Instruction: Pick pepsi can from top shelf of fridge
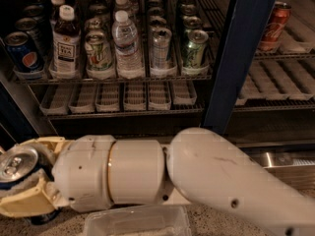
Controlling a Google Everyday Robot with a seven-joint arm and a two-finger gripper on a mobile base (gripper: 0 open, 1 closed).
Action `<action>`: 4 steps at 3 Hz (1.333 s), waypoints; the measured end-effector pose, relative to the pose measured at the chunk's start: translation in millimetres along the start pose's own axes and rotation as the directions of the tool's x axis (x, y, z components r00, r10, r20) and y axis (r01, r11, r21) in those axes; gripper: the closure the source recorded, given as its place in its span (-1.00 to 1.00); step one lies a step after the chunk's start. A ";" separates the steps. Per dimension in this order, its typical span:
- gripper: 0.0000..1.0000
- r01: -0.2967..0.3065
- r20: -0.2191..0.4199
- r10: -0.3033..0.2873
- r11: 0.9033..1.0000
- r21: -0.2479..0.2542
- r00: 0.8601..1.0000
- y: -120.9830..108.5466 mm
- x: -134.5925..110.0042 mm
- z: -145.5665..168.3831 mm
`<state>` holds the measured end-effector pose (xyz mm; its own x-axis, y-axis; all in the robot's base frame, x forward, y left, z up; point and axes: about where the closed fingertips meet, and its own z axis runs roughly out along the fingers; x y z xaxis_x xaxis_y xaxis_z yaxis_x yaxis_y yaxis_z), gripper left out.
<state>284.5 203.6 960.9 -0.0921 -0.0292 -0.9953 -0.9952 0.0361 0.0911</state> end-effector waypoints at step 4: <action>1.00 0.022 0.033 -0.025 0.994 0.107 0.999 -40.8 -21.0 -53.9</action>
Offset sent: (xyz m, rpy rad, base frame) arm -0.0031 -0.0093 0.0021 -0.0076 -0.0152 -0.0424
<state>325.2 148.8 979.9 -0.0658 0.0026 -0.9978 -0.9876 0.1424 0.0655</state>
